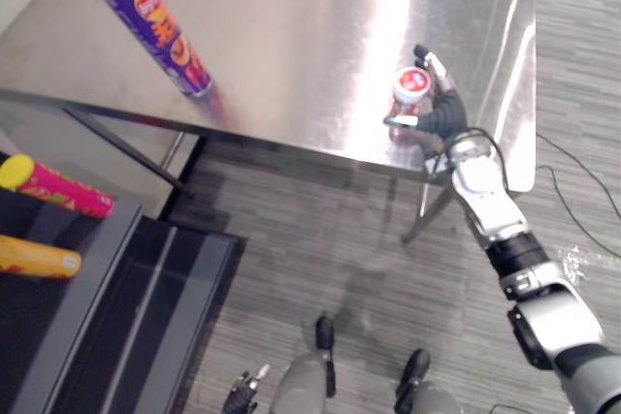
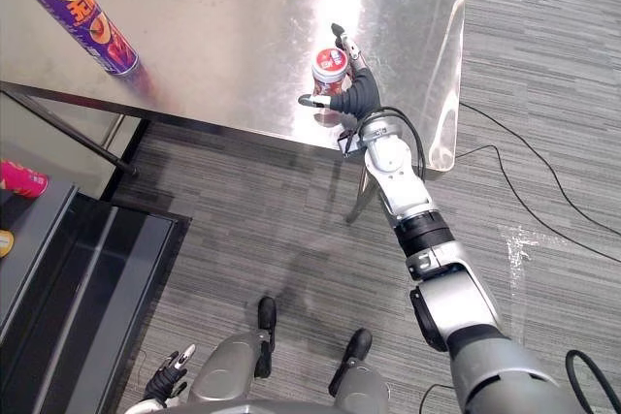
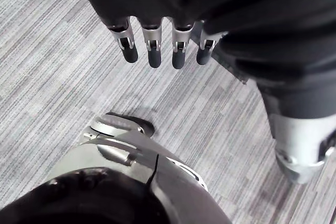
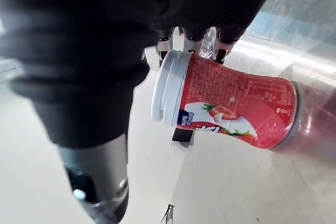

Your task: Put the gum and the chips on the shelf.

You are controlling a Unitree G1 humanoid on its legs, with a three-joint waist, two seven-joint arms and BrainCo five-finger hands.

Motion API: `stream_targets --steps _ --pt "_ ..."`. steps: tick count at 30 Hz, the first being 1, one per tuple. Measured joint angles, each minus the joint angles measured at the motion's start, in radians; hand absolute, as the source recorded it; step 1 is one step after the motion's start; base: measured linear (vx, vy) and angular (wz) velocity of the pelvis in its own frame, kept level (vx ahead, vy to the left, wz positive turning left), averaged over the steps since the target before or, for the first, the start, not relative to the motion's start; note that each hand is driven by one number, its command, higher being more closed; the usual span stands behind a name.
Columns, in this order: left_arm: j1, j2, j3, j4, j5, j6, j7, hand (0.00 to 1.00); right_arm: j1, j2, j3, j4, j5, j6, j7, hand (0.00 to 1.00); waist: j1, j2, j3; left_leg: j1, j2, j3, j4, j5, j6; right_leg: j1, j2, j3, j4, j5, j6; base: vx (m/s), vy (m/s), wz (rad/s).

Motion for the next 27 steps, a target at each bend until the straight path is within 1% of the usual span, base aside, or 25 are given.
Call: stream_targets --steps 4,6,12,13,21,27 --pt "0.0 0.001 0.009 -0.009 0.0 0.0 0.0 0.0 -0.007 0.016 -0.004 0.018 0.003 0.008 0.0 0.0 0.0 -0.007 0.006 0.003 0.001 0.0 -0.008 0.003 -0.001 -0.001 0.002 0.003 -0.002 0.0 0.0 0.0 -0.004 -0.02" --pt "0.0 0.001 0.009 -0.013 0.0 0.0 0.0 0.0 -0.008 0.021 -0.004 0.018 0.022 0.008 0.0 0.0 0.0 -0.008 0.006 0.003 0.001 0.0 -0.009 0.003 -0.001 -0.001 0.002 0.003 -0.002 0.0 0.0 0.03 0.001 0.02" --pt "0.0 0.001 0.009 -0.017 0.001 0.0 0.001 0.0 -0.019 0.021 -0.005 0.061 0.029 0.012 -0.002 0.0 0.002 -0.009 0.007 0.003 0.001 0.0 -0.009 0.003 -0.001 0.0 0.002 0.002 -0.003 0.0 0.0 0.01 0.0 0.0" --pt "0.0 0.001 0.009 -0.017 0.001 0.0 0.002 0.0 -0.019 0.021 -0.005 0.064 0.03 0.014 -0.003 1.0 0.002 -0.009 0.007 0.003 0.001 0.0 -0.008 0.003 -0.001 -0.001 0.003 0.003 -0.003 0.0 0.0 0.0 0.0 0.0" --pt "0.0 0.001 0.008 -0.018 0.001 0.0 0.005 0.0 -0.041 0.024 -0.007 0.096 0.039 0.02 -0.026 1.0 0.004 -0.009 0.007 0.003 0.003 0.003 -0.008 0.003 -0.002 -0.002 0.004 0.006 -0.003 0.0 0.0 0.0 0.0 0.0" --pt "-0.007 0.002 0.008 -0.02 0.001 0.0 0.009 0.0 -0.052 0.055 -0.013 0.098 0.038 0.031 -0.035 1.0 0.005 -0.01 0.012 0.002 0.005 0.004 -0.007 0.003 -0.002 -0.002 0.006 0.007 -0.004 0.0 0.0 0.0 0.0 0.0"
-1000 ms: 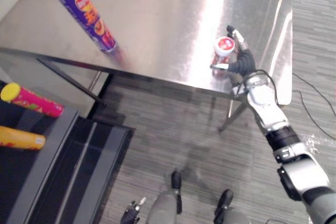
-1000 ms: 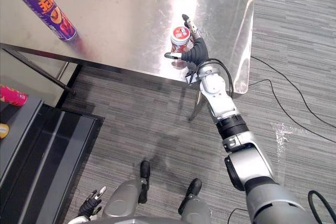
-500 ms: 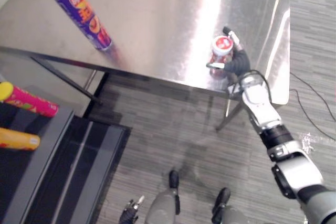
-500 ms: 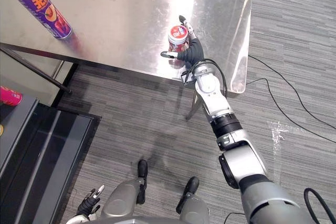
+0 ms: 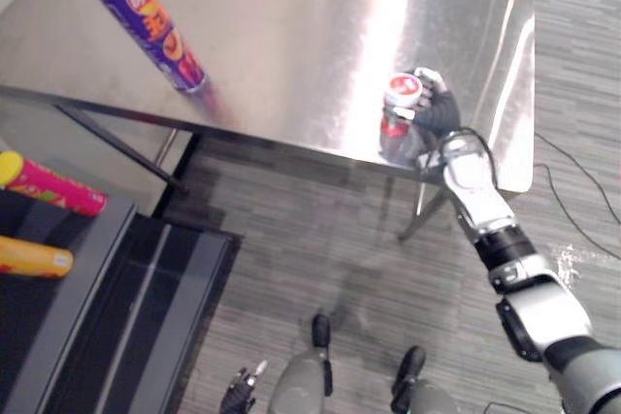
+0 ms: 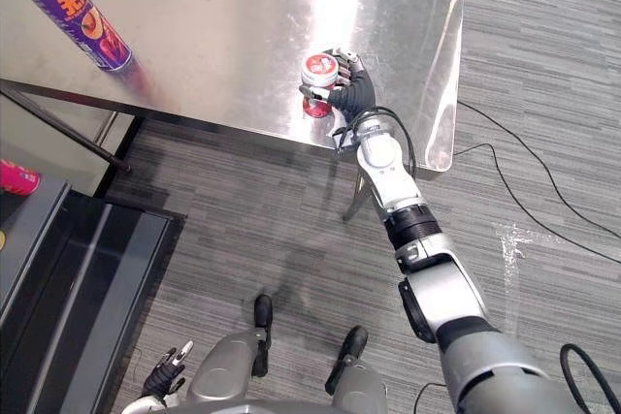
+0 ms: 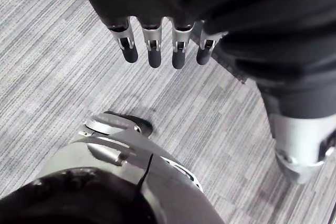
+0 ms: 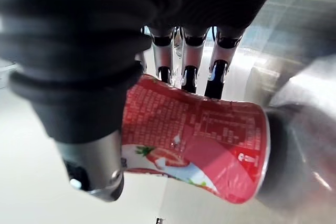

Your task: Put the gum and the chips on the shelf.

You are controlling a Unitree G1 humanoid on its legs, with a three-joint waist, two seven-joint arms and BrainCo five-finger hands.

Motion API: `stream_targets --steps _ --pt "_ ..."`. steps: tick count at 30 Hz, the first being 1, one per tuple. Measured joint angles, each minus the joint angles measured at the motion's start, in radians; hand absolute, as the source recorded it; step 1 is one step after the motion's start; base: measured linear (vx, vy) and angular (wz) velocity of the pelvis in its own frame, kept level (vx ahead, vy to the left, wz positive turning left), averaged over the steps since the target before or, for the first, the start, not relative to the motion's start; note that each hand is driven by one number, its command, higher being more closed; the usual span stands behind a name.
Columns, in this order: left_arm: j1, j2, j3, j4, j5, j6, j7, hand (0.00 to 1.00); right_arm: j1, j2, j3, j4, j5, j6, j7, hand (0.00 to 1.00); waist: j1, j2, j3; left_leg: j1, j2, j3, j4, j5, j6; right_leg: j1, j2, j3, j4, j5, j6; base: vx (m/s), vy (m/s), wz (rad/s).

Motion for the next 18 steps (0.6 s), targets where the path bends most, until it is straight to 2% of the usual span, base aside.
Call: stream_targets --steps 11,13,14,18 --pt "-0.023 -0.001 0.007 -0.006 0.007 0.006 0.017 0.0 0.001 0.006 0.001 -0.025 -0.001 0.008 0.0 1.0 0.016 -0.005 0.003 0.001 0.007 0.005 0.006 -0.003 -0.003 -0.001 0.006 0.008 -0.001 0.0 0.0 0.0 0.0 -0.01" --pt "-0.023 -0.001 0.01 -0.009 0.01 0.006 0.02 0.0 0.021 0.003 0.0 -0.101 -0.001 0.009 0.0 1.0 0.013 -0.008 0.005 0.002 0.007 0.006 0.007 -0.004 -0.004 0.0 0.006 0.01 -0.002 0.0 0.0 0.0 0.0 0.0" --pt "-0.022 -0.001 0.011 -0.01 0.01 0.006 0.021 0.0 0.063 -0.003 -0.001 -0.202 -0.001 0.006 0.001 1.0 0.008 -0.009 0.005 0.006 0.007 0.005 0.007 -0.005 -0.005 0.004 0.006 0.01 -0.002 0.0 0.0 0.0 0.0 0.0" --pt "-0.018 -0.002 0.033 -0.009 0.012 0.006 0.021 0.0 0.202 -0.028 -0.016 -0.418 0.0 -0.008 0.023 1.0 -0.011 -0.017 0.005 0.031 0.005 0.002 0.007 -0.012 -0.005 0.032 0.005 0.01 -0.003 0.0 0.0 0.0 0.001 0.02"
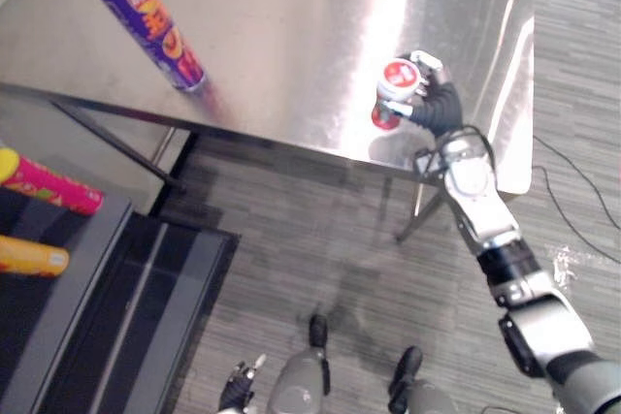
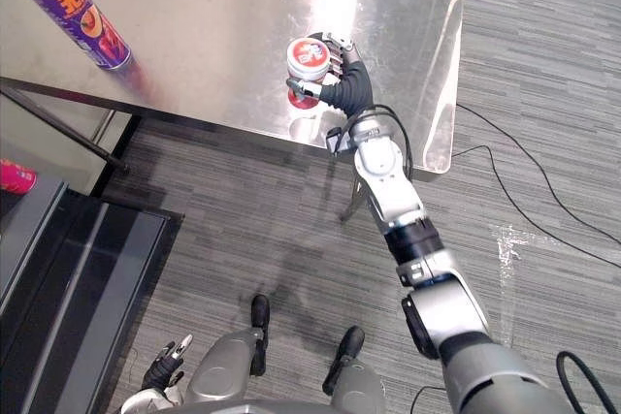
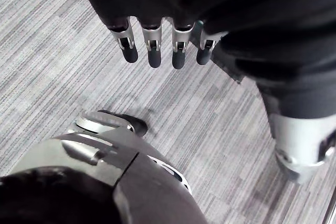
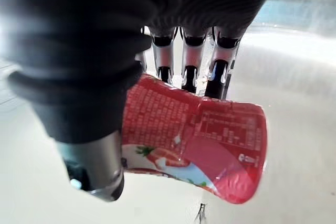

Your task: Put the gum and the chips on the shelf.

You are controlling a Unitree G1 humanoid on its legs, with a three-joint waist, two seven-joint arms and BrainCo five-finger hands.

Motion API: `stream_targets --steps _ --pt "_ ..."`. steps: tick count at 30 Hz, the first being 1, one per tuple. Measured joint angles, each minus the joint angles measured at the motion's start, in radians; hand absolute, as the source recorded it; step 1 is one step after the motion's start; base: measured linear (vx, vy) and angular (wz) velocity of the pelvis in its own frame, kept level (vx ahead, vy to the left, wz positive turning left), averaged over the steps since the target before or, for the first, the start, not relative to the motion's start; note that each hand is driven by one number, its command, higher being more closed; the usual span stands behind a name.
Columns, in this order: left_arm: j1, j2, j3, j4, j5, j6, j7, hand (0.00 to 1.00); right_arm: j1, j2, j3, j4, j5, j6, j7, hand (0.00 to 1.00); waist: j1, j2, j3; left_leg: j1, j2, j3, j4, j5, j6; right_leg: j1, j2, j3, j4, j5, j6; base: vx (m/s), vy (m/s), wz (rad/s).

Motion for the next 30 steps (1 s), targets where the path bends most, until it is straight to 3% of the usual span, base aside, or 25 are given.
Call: stream_targets --steps 3,4,8,10,18,24,30 --pt "0.004 0.003 0.016 0.001 0.005 0.0 -0.003 0.0 0.137 -0.031 -0.046 -0.12 0.003 -0.02 0.034 1.0 -0.007 -0.018 -0.009 0.021 -0.003 0.002 -0.009 -0.002 -0.002 0.021 0.0 0.002 -0.009 0.0 0.0 0.01 0.003 -0.03" --pt "0.017 0.008 0.017 0.001 0.007 0.0 -0.006 0.0 0.173 -0.034 -0.06 -0.147 0.008 -0.022 0.05 1.0 -0.024 -0.028 -0.018 0.022 -0.003 0.003 -0.01 -0.003 -0.002 0.023 0.0 0.003 -0.014 0.0 0.0 0.0 0.0 0.0" --pt "0.045 0.017 0.027 0.001 0.007 0.0 -0.014 0.0 0.291 -0.053 -0.101 -0.236 0.068 -0.033 0.089 1.0 -0.044 -0.048 -0.038 0.044 -0.003 0.025 -0.024 -0.002 -0.002 0.025 0.004 0.027 -0.019 0.0 0.0 0.01 -0.006 -0.16" --pt "0.065 0.015 0.04 0.01 0.007 0.001 -0.023 0.0 0.402 -0.057 -0.142 -0.289 0.075 -0.042 0.108 1.0 -0.054 -0.05 -0.085 0.048 -0.009 0.027 -0.031 -0.003 -0.003 0.028 0.004 0.028 -0.031 0.001 0.002 0.03 0.003 -0.06" --pt "0.091 -0.004 0.055 0.014 0.007 0.002 -0.037 0.0 0.684 -0.053 -0.271 -0.374 0.111 -0.054 0.146 1.0 -0.063 -0.027 -0.167 0.077 -0.011 0.022 -0.043 -0.004 -0.005 0.062 0.008 0.02 -0.05 0.002 0.003 0.02 -0.005 0.01" --pt "0.115 -0.014 0.055 0.038 0.0 0.004 -0.042 0.0 0.761 0.001 -0.361 -0.385 0.112 -0.057 0.142 1.0 -0.101 -0.005 -0.195 0.091 -0.01 0.005 -0.038 -0.003 -0.006 0.074 0.004 0.007 -0.025 -0.008 -0.004 -0.03 -0.001 0.06" --pt "0.104 -0.015 0.056 0.039 -0.018 0.014 -0.066 0.0 0.696 0.016 -0.28 -0.357 0.123 -0.061 0.131 1.0 -0.105 0.013 -0.175 -0.002 0.01 -0.092 0.071 -0.003 -0.017 0.017 -0.014 -0.061 0.145 -0.09 -0.034 -0.1 -0.039 0.42"
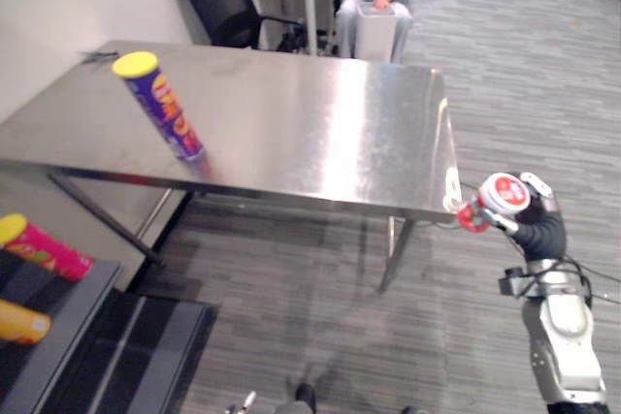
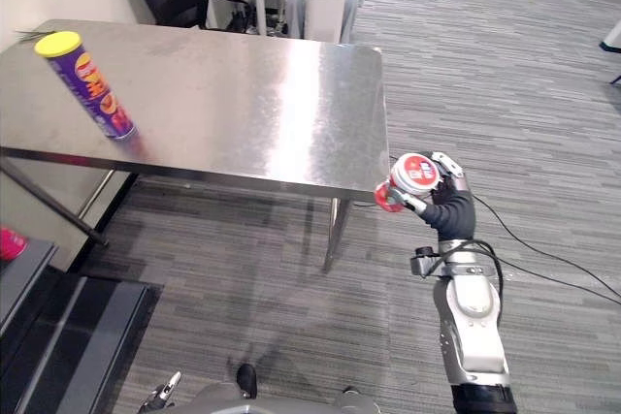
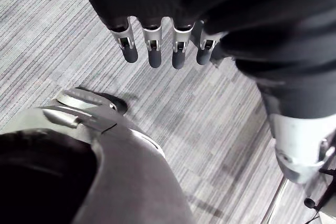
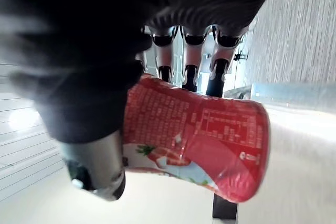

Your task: Put the gum and the chips on the shelf.

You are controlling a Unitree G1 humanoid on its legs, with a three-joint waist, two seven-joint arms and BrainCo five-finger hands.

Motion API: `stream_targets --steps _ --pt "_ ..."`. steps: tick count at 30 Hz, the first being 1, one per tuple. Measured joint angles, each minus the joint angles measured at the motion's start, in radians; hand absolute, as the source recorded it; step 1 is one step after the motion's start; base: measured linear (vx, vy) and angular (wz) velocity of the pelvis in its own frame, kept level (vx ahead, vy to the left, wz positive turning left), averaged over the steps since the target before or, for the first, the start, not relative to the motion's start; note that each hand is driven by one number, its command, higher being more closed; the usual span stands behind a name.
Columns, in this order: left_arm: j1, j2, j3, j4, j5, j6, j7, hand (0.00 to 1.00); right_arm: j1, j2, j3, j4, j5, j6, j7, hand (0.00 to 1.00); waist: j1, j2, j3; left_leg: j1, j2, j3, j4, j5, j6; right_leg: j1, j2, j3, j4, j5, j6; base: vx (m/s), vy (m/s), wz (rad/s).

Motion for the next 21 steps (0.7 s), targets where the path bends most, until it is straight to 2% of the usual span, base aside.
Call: stream_targets --steps 2,3,4,5,6,7,9,10,11,13,14,15,17,21 --pt "-0.007 -0.003 -0.002 0.001 -0.033 0.001 -0.003 0.0 -0.053 -0.001 0.042 0.031 0.011 0.0 -0.002 1.0 0.005 0.012 0.016 -0.037 -0.002 -0.063 -0.019 0.034 -0.015 -0.024 -0.005 -0.057 0.048 -0.03 -0.018 -0.17 -0.088 0.87" --pt "-0.009 -0.007 -0.001 0.0 -0.035 0.001 -0.003 0.0 -0.08 -0.001 0.05 0.039 0.016 0.0 -0.004 1.0 0.021 0.023 0.027 -0.05 -0.001 -0.098 -0.056 0.059 -0.033 -0.044 -0.009 -0.093 0.085 -0.052 -0.028 -0.21 -0.119 0.9" --pt "-0.008 -0.008 -0.001 -0.003 -0.035 0.002 -0.003 0.0 -0.105 -0.003 0.051 0.042 0.016 0.001 -0.005 1.0 0.044 0.034 0.042 -0.05 0.005 -0.106 -0.098 0.06 -0.036 -0.049 -0.007 -0.121 0.105 -0.067 -0.038 -0.21 -0.126 0.86" --pt "-0.006 -0.009 -0.002 -0.004 -0.035 0.003 -0.003 0.0 -0.114 -0.005 0.05 0.042 0.016 0.001 -0.007 1.0 0.053 0.043 0.045 -0.048 0.015 -0.099 -0.129 0.055 -0.036 -0.045 -0.001 -0.143 0.097 -0.069 -0.041 -0.23 -0.158 1.03" --pt "-0.009 -0.004 0.0 0.0 -0.037 0.007 -0.003 0.0 -0.127 -0.003 0.048 0.046 0.016 0.001 -0.013 1.0 0.054 0.032 0.051 -0.062 0.027 -0.027 -0.147 -0.003 0.0 -0.041 -0.006 -0.191 0.053 -0.064 -0.052 -0.21 -0.152 1.42" --pt "-0.027 -0.001 0.0 0.003 -0.05 0.011 -0.004 0.0 -0.131 -0.002 0.023 0.046 0.015 0.001 -0.023 1.0 0.053 0.013 0.052 -0.115 0.043 0.104 -0.07 0.015 0.076 -0.046 -0.038 -0.262 0.049 -0.053 -0.075 -0.18 -0.16 1.52" --pt "-0.027 -0.003 0.001 0.002 -0.063 0.019 -0.004 0.0 -0.126 0.014 -0.031 0.046 0.014 0.001 -0.04 1.0 0.045 0.008 0.052 -0.14 0.065 0.254 0.093 0.04 0.112 -0.04 -0.074 -0.363 0.056 -0.048 -0.086 -0.09 -0.162 1.54" --pt "-0.027 -0.005 0.003 0.0 -0.063 0.02 -0.005 0.0 -0.118 0.018 -0.063 0.046 0.014 0.001 -0.051 1.0 0.033 0.011 0.05 -0.12 0.097 0.315 0.173 0.027 0.106 -0.027 -0.089 -0.421 0.059 -0.046 -0.084 -0.08 -0.143 1.5" --pt "-0.028 -0.007 0.005 0.0 -0.062 0.021 -0.004 0.0 -0.114 0.016 -0.078 0.046 0.011 0.001 -0.054 1.0 0.028 0.011 0.05 -0.104 0.114 0.343 0.196 0.014 0.09 -0.021 -0.098 -0.449 0.064 -0.046 -0.084 -0.09 -0.077 1.43" --pt "-0.027 -0.027 0.038 0.002 -0.062 0.022 -0.006 0.0 -0.104 0.013 -0.125 0.045 -0.015 0.001 -0.068 1.0 0.008 0.03 0.035 -0.03 0.174 0.371 0.212 -0.014 0.058 -0.011 -0.118 -0.541 0.08 -0.041 -0.077 -0.07 0.049 1.37" --pt "-0.028 -0.035 0.049 0.003 -0.062 0.023 -0.006 0.0 -0.105 0.015 -0.151 0.046 -0.019 0.002 -0.072 1.0 0.006 0.049 0.025 -0.023 0.163 0.366 0.17 -0.014 0.052 -0.012 -0.132 -0.575 0.095 -0.037 -0.07 -0.04 0.108 0.95" --pt "-0.027 -0.035 0.051 0.003 -0.062 0.023 -0.006 0.0 -0.104 0.018 -0.157 0.046 -0.021 0.003 -0.073 1.0 0.007 0.048 0.025 -0.024 0.159 0.373 0.164 -0.015 0.052 -0.011 -0.136 -0.583 0.097 -0.034 -0.066 -0.05 0.204 0.86" --pt "-0.019 -0.035 0.08 0.002 -0.062 0.024 -0.007 0.0 -0.103 0.021 -0.158 0.045 -0.025 0.006 -0.066 1.0 0.01 0.036 0.018 -0.028 0.112 0.342 0.105 -0.012 0.048 0.012 -0.159 -0.641 0.09 -0.011 -0.048 -0.07 0.229 0.77" --pt "-0.013 -0.035 0.087 0.002 -0.047 0.025 -0.007 0.0 -0.101 0.022 -0.179 0.046 -0.025 0.006 -0.067 1.0 0.005 0.039 0.014 -0.033 0.073 0.336 0.0 -0.014 0.036 0.022 -0.171 -0.713 0.086 0.026 -0.046 -0.08 0.224 0.65"
